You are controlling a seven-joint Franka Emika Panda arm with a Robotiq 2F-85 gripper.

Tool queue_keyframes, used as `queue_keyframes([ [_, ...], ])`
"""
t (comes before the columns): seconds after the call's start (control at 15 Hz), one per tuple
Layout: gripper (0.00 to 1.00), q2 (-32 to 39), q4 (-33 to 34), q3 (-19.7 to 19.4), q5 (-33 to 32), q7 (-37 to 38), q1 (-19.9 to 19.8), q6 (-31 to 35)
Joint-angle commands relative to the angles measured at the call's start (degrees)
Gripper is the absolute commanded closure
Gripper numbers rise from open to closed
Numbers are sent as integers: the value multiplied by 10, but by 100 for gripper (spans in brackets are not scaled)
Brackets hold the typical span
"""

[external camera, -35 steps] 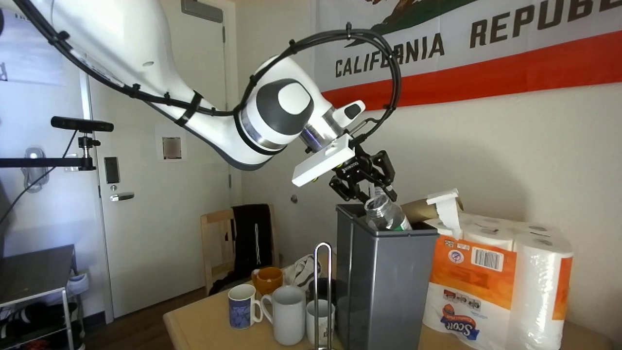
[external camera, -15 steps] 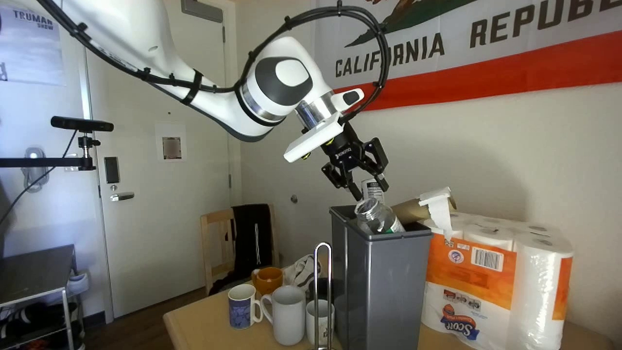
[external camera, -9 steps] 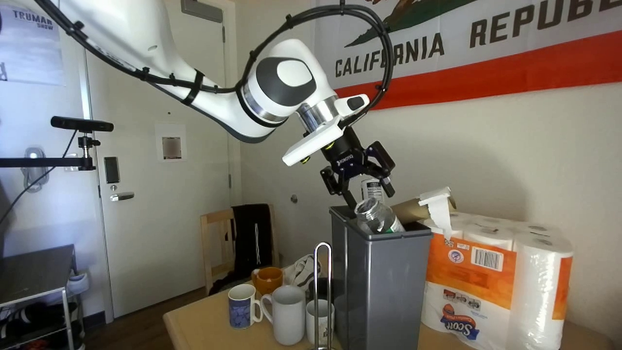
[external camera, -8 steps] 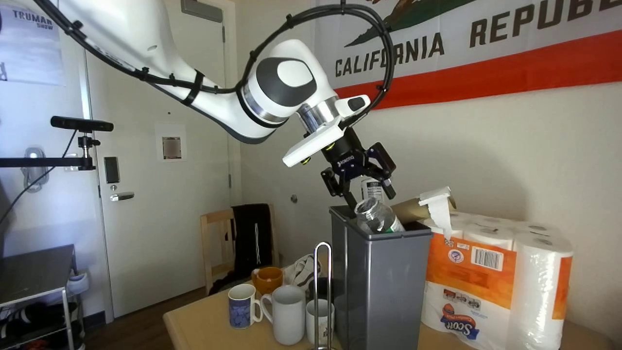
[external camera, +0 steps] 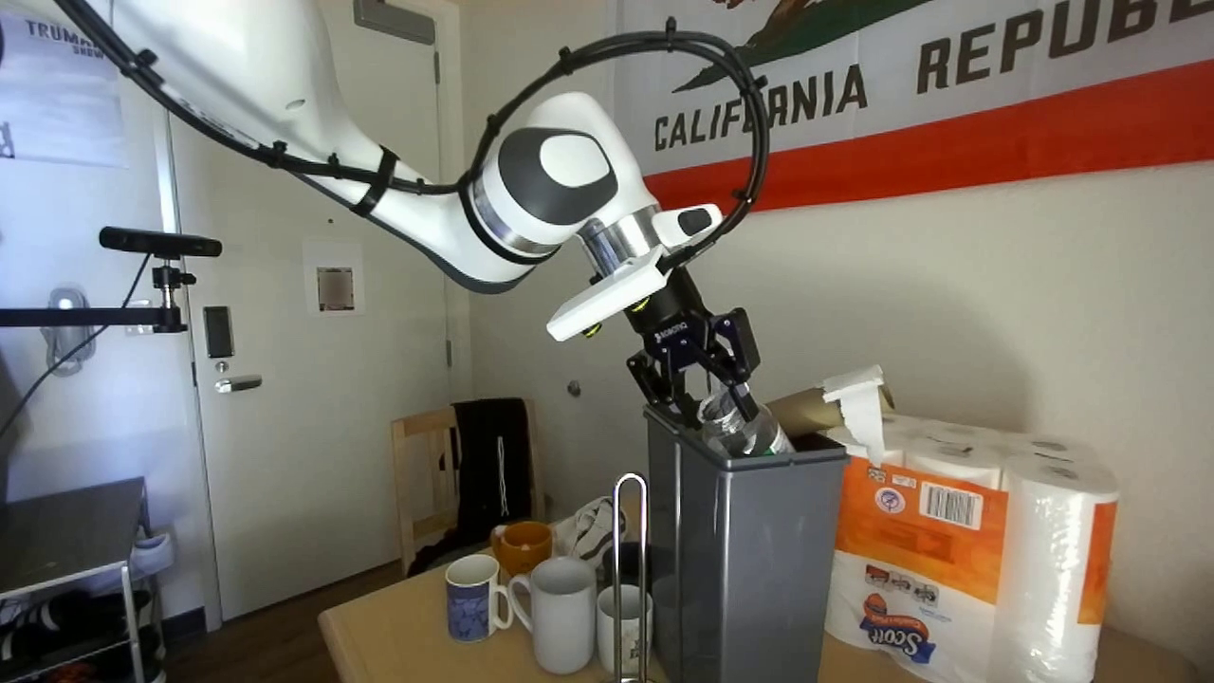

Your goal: Remove the bottle with the green label from the grey bin and place it on the table

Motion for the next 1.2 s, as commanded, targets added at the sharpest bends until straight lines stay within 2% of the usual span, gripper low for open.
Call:
queue_keyframes([
  [0.0,64,-7,-16,1,5,1,0,18],
  [0.2,64,-11,-10,3,15,-12,1,14],
  [0.73,64,-36,45,17,21,-68,10,-46],
  [1.13,64,-27,126,19,28,-130,15,-148],
])
